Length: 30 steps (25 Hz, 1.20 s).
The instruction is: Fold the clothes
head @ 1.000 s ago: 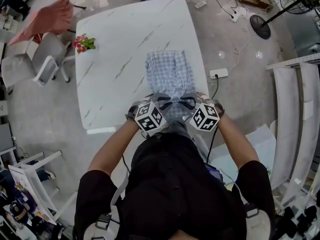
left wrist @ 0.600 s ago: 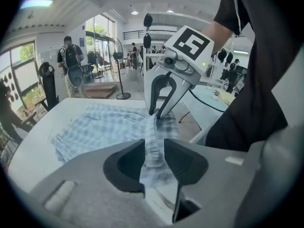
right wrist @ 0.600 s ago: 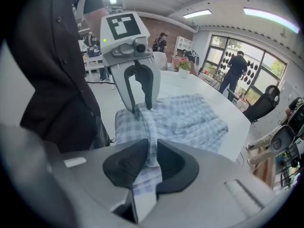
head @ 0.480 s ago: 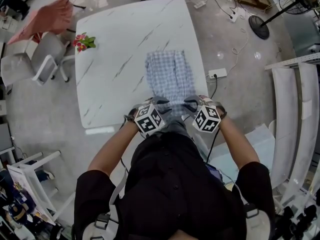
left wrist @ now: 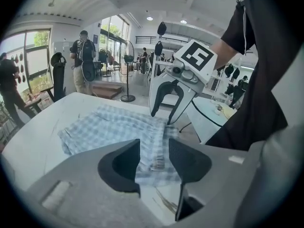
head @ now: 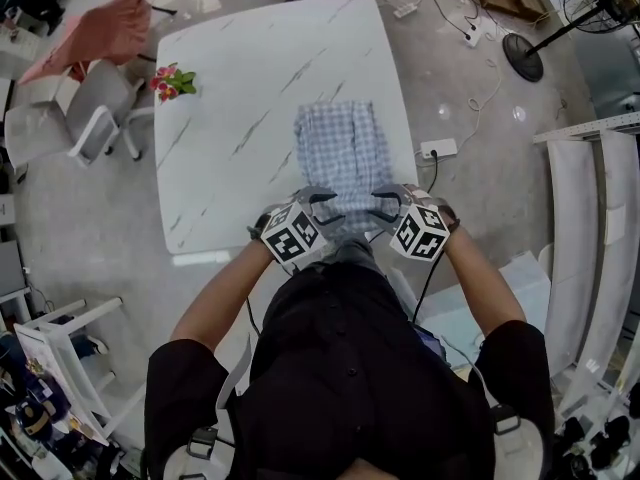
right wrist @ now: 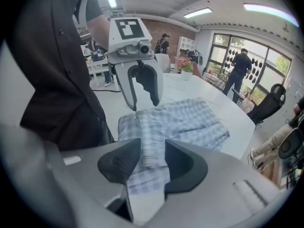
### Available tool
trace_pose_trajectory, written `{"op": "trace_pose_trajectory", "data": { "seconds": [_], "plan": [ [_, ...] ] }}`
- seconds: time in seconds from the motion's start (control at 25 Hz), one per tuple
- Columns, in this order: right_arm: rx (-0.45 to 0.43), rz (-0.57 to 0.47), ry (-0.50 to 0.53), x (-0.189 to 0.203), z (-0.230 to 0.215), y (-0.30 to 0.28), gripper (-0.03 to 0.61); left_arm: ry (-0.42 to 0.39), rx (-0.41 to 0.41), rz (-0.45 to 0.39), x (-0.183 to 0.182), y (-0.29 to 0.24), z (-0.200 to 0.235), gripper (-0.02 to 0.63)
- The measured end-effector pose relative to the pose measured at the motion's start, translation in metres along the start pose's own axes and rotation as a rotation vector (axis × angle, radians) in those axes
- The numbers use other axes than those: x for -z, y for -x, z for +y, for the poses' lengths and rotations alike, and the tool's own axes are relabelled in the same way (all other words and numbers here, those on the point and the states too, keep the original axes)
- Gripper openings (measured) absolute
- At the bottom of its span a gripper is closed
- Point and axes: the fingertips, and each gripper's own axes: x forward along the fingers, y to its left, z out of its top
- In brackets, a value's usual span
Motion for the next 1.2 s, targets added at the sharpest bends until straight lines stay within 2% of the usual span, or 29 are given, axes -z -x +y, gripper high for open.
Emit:
{"op": "trace_pose_trajectory", "data": {
  "seconds": [0.04,0.16,0.32,0.52,0.68,0.84,0.92,1.08,1.2],
  "plan": [
    [-0.002,-0.002,0.011,-0.005,-0.003,0.004,0.167,-0.002,-0.006,-0.005,-0.003,0.004,0.004,0.198],
    [0.026,-0.014,0.027,-0.015,-0.025,0.012,0.167,-0.011,-0.042,0.002,-0.007,0.014,0.024,0.196],
    [0.091,-0.042,-0.04,-0.024,-0.067,0.013,0.166,0.034,-0.121,0.002,-0.012,0.021,0.064,0.191],
    [0.197,-0.081,-0.177,-0.035,-0.13,0.014,0.156,0.209,-0.259,-0.033,-0.017,0.037,0.132,0.167],
    [0.258,-0.096,-0.29,-0.033,-0.175,0.008,0.138,0.374,-0.326,-0.052,-0.009,0.042,0.18,0.153],
    [0.245,-0.149,-0.474,-0.027,-0.213,-0.005,0.126,0.551,-0.314,-0.067,-0.001,0.038,0.214,0.143],
    [0.211,-0.162,-0.573,-0.02,-0.226,-0.015,0.126,0.606,-0.3,-0.059,0.006,0.032,0.226,0.143],
    [0.143,-0.156,-0.742,-0.011,-0.246,-0.034,0.126,0.661,-0.246,-0.052,0.012,0.017,0.238,0.144],
    [0.1,-0.12,-0.8,-0.002,-0.25,-0.048,0.152,0.665,-0.217,-0.029,0.016,0.005,0.239,0.161]
  ]
}}
